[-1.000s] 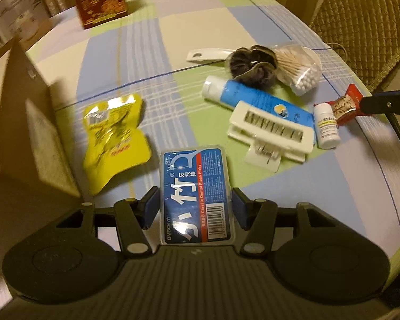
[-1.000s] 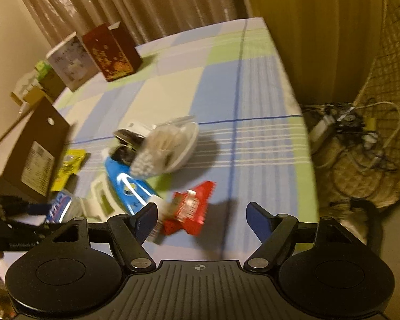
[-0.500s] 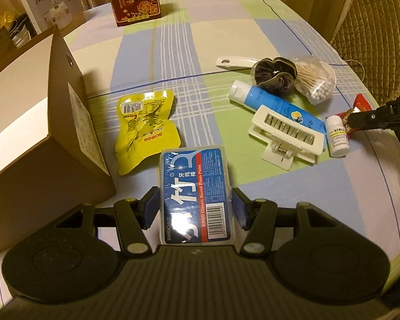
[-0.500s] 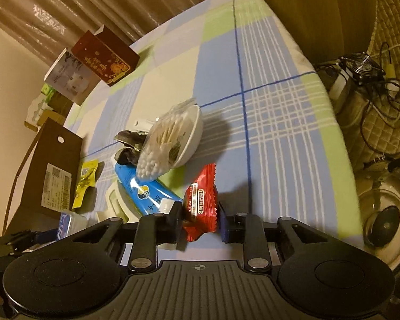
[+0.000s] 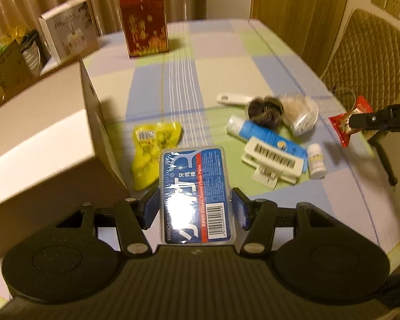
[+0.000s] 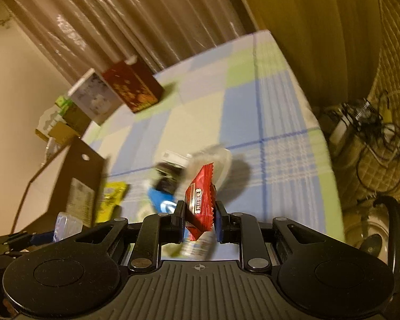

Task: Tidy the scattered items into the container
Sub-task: 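Carry both items over the box and open both grippers to drop them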

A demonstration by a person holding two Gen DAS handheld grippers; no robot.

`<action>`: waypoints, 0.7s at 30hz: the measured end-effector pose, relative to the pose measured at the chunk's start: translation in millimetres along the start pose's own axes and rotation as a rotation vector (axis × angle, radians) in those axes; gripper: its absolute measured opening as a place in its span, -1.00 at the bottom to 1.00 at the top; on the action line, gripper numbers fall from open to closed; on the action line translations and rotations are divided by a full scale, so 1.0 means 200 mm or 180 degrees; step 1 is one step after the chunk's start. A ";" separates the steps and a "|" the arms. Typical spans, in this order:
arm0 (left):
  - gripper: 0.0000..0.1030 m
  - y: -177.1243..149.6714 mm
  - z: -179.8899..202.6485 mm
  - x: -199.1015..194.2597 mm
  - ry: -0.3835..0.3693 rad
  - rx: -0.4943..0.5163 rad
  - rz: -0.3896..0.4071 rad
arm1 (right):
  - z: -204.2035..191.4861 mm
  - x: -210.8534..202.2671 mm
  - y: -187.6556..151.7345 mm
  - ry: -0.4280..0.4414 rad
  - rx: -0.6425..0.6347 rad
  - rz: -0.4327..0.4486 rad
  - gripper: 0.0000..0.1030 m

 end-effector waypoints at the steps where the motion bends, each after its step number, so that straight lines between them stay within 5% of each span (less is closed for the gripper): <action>1: 0.02 0.01 -0.01 -0.03 -0.0008 0.0004 0.0044 | -0.04 -0.01 0.00 0.0015 -0.0038 0.0033 -0.54; 10: 0.02 0.07 -0.35 -0.32 -0.0004 0.0008 0.0438 | -0.58 0.04 -0.02 0.0323 -0.0304 0.0115 -0.54; 21: 0.02 0.08 -1.06 -0.48 0.0434 -0.0323 0.0608 | -1.43 0.51 -0.03 0.0955 -0.0896 0.0023 -0.54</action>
Point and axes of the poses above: each gripper's, at about its wrist camera, not at the fingertips, and x roughly the way its jaws point, z to its right, y to its top, the point moved 4 cm from there along x, roughly the way its jaws point, and after that the axes turned 2 degrees about -x, right-handed, at the moved point
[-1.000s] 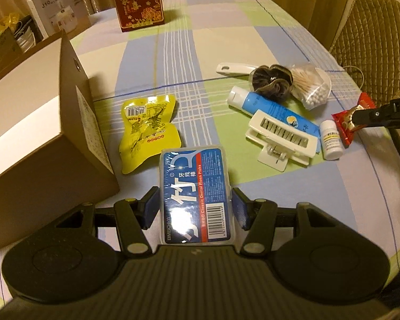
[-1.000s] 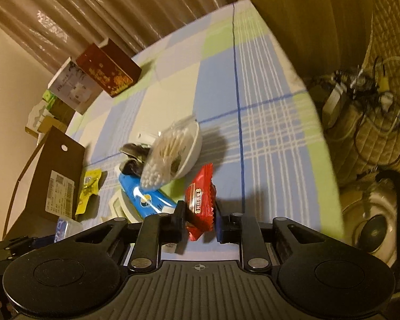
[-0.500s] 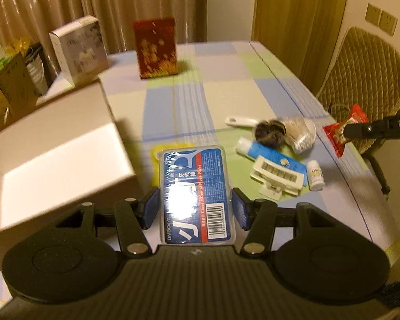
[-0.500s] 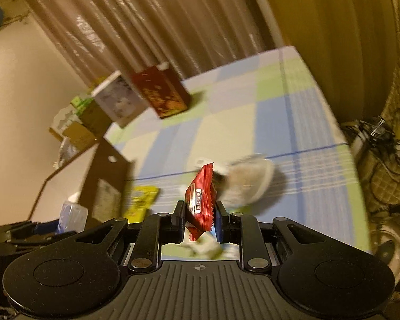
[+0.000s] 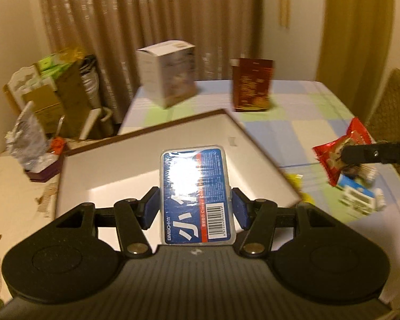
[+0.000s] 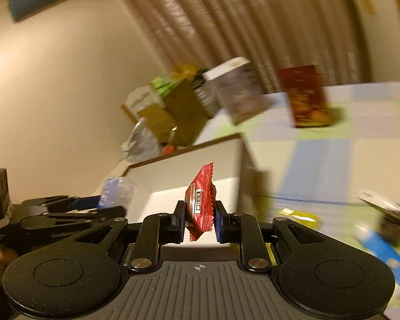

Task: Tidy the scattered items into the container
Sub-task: 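Carry both items over the box and open both grippers to drop them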

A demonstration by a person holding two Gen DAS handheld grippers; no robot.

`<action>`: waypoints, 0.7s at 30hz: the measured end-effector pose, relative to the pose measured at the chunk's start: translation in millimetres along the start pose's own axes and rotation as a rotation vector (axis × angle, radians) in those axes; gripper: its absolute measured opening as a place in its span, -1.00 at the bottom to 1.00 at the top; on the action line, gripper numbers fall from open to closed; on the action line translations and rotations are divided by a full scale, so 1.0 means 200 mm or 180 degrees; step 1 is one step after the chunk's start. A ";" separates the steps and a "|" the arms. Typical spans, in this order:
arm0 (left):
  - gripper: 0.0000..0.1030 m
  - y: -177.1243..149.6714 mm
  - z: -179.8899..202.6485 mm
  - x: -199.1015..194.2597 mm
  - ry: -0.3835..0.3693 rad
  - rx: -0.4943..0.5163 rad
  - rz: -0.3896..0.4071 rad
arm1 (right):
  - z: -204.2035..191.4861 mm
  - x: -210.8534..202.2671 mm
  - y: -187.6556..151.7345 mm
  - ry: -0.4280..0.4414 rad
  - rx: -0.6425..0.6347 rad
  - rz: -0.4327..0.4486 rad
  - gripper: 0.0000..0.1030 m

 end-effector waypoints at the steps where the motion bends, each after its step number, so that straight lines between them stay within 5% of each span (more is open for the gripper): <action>1: 0.02 0.01 -0.04 0.01 0.0021 -0.0022 -0.0003 | -0.04 0.08 0.01 0.0034 -0.0059 -0.0049 -0.54; 7: 0.02 0.03 -0.25 0.14 0.0078 -0.0079 -0.0151 | -0.16 0.48 0.04 0.0013 -0.0505 -0.0581 -0.53; 13: 0.02 -0.02 -0.34 0.39 -0.0024 0.0012 -0.0597 | -0.12 0.80 -0.02 -0.0082 -0.0693 -0.1304 -0.53; 21: 0.02 -0.09 -0.40 0.58 -0.0178 -0.0069 -0.0961 | -0.10 1.02 -0.09 -0.0419 -0.0587 -0.1608 -0.53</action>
Point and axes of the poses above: each gripper's, at about its wrist camera, not at the fingertips, and x roughly the way its jaws point, z to its right, y to its top, the point moved 4 cm from there along x, roughly the way its jaws point, and after that the axes turned 2 degrees about -x, right-handed, at the moved point
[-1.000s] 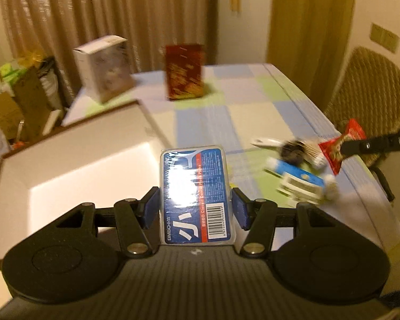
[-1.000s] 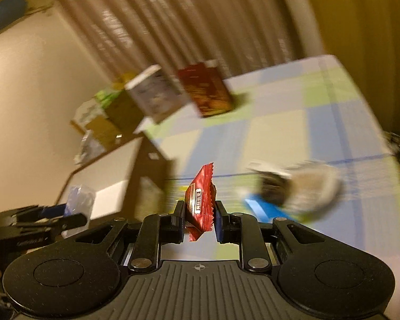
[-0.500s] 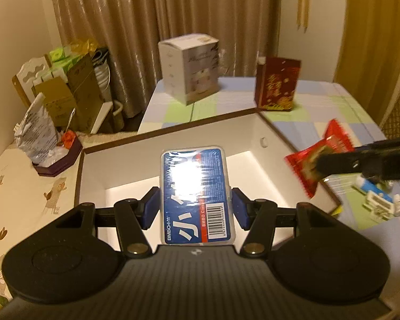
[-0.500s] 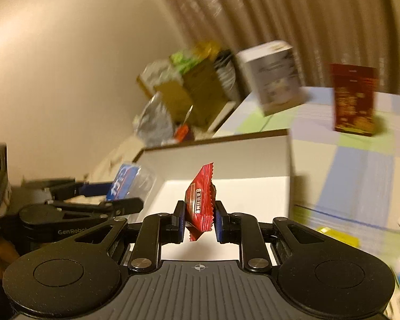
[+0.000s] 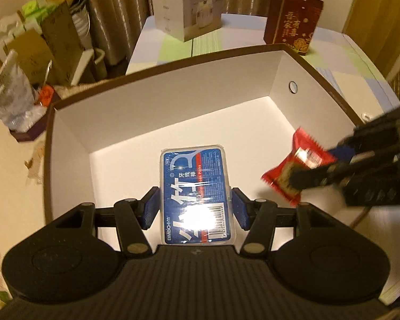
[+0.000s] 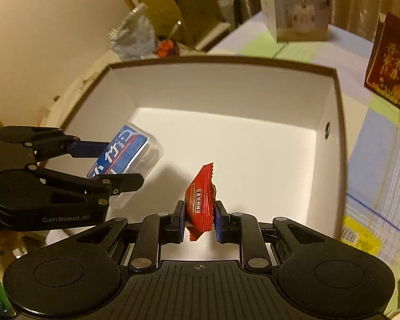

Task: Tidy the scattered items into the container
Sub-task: 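Carry both items over the box and open both grippers to drop them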

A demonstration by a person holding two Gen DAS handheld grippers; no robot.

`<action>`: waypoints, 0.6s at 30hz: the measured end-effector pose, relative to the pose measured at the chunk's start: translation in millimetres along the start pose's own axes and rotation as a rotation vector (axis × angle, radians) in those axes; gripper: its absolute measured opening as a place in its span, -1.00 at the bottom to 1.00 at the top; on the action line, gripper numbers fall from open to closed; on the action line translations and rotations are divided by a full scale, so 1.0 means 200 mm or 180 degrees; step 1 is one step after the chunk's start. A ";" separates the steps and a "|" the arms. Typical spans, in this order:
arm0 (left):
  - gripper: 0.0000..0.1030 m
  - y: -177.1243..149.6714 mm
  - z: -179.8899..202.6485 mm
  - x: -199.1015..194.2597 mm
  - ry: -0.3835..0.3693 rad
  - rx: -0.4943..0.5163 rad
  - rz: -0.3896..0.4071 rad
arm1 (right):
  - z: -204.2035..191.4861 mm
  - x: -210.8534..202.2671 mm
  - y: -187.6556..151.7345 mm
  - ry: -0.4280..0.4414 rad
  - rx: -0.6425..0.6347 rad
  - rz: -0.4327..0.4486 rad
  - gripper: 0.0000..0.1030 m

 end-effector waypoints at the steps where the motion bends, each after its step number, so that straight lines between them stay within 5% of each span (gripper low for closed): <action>1: 0.02 0.00 0.00 0.01 -0.0031 -0.0046 -0.0024 | 0.00 0.02 0.01 -0.0014 0.0007 -0.0040 -0.53; 6: 0.02 0.01 -0.01 0.10 -0.0116 -0.0128 -0.0183 | -0.01 0.09 0.02 -0.0014 0.0014 -0.0225 -0.53; 10: 0.03 0.01 -0.02 0.15 -0.0049 -0.0103 -0.0323 | 0.01 0.11 0.02 -0.0350 -0.0139 -0.0312 0.65; 13: 0.46 0.01 -0.06 0.17 0.0090 -0.0062 -0.0372 | 0.02 0.07 0.01 -0.0259 -0.0102 -0.0289 0.68; 18: 0.60 -0.01 -0.10 0.17 0.0079 -0.0088 -0.0432 | 0.05 0.09 0.01 -0.0275 -0.0104 -0.0411 0.68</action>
Point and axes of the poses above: each gripper's, at about its wrist camera, not at the fingertips, and x roughly the way its jaws point, z to its right, y to its top, the point moved 4 cm from there along x, roughly the way its jaws point, and after that the axes turned 2 degrees about -x, right-handed, at the moved point
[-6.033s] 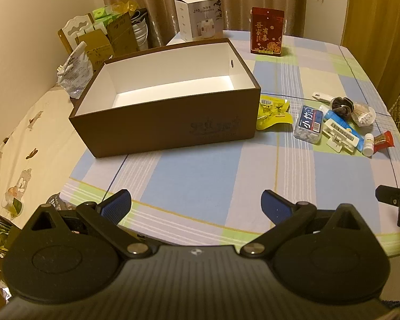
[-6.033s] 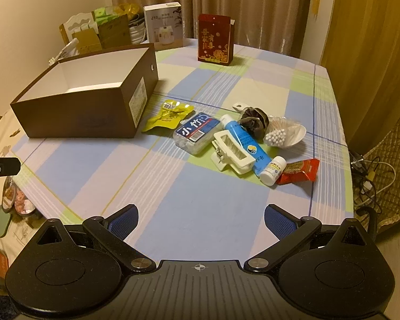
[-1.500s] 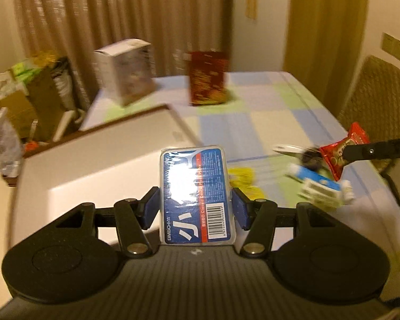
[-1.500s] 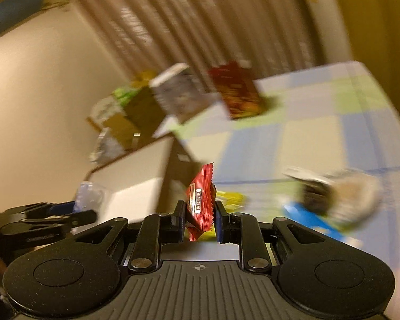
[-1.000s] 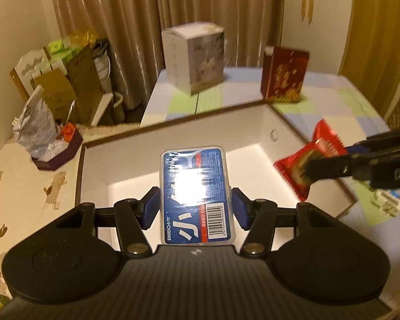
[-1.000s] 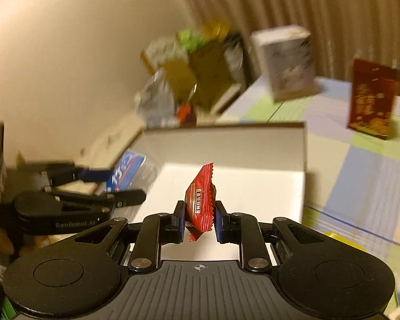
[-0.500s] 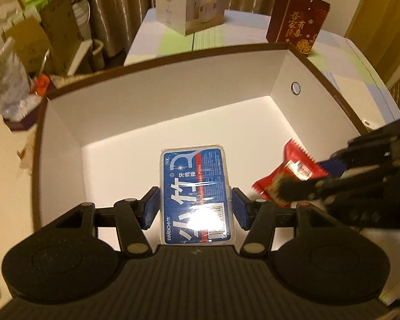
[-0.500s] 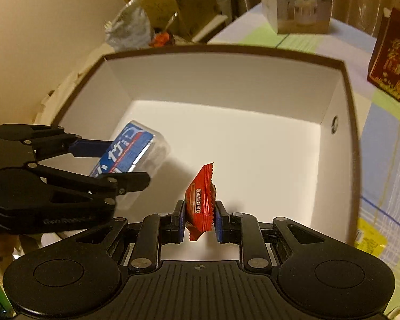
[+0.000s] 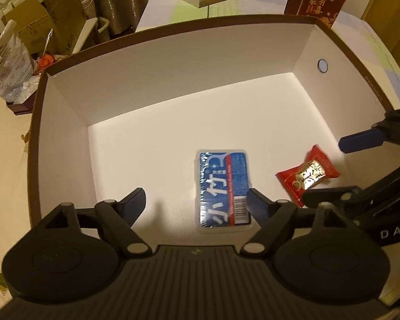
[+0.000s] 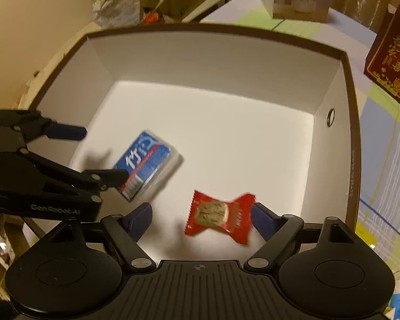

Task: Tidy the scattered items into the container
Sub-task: 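Carry both items over the box and open both grippers to drop them, then withdraw both tools from the box back toward the remaining items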

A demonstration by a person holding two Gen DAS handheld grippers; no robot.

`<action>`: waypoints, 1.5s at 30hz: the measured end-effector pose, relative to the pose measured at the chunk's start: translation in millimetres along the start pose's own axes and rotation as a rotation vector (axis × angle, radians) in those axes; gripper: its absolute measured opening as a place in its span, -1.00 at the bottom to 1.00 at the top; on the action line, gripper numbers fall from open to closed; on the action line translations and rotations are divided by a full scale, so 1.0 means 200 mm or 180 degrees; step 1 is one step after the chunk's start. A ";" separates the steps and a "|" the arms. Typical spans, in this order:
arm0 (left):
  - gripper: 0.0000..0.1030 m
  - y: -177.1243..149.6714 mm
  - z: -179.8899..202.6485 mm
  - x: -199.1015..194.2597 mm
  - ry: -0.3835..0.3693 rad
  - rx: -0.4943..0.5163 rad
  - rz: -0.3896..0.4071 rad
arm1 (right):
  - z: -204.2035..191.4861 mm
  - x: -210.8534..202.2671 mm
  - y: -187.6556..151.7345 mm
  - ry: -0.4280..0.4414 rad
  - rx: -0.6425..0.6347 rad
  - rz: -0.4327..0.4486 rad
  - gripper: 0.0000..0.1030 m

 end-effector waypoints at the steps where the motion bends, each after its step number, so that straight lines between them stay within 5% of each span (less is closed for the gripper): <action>1: 0.63 -0.01 0.00 0.00 0.0001 0.0010 -0.0016 | 0.00 0.01 0.00 -0.0016 -0.0016 -0.0033 0.68; 17: 0.85 -0.05 0.03 -0.02 0.0140 -0.0011 -0.0093 | -0.06 -0.01 -0.09 -0.0147 -0.0062 -0.0150 0.69; 45: 0.90 -0.08 0.07 -0.36 0.0341 -0.0111 0.0410 | -0.17 -0.32 -0.14 -0.0323 -0.0091 0.0510 0.69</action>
Point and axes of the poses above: each gripper's, at about its wrist camera, not at the fingertips, and x roughly the way its jaws point, z to its right, y to its top, the point moved 4 cm from there along x, roughly the way its jaws point, and after that the axes turned 2 degrees about -x, right-handed, at the moved point
